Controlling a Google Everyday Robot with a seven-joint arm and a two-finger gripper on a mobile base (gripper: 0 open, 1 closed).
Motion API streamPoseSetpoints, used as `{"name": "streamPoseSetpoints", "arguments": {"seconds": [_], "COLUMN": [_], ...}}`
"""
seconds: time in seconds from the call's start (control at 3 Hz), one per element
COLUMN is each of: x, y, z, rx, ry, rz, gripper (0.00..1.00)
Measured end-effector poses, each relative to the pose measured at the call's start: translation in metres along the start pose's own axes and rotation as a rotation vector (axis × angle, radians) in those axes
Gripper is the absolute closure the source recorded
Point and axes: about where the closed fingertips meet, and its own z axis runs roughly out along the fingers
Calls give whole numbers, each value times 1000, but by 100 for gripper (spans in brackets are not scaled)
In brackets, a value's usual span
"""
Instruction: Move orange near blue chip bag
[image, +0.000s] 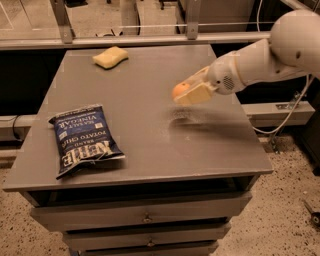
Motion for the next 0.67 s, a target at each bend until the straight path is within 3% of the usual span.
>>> {"name": "streamPoseSetpoints", "arguments": {"seconds": [0.33, 0.67], "x": [-26, -48], "y": [70, 118], "z": [44, 77], "rx": [-149, -251], "ry": [-54, -100], "rz": [-76, -140], "gripper": [100, 100]}}
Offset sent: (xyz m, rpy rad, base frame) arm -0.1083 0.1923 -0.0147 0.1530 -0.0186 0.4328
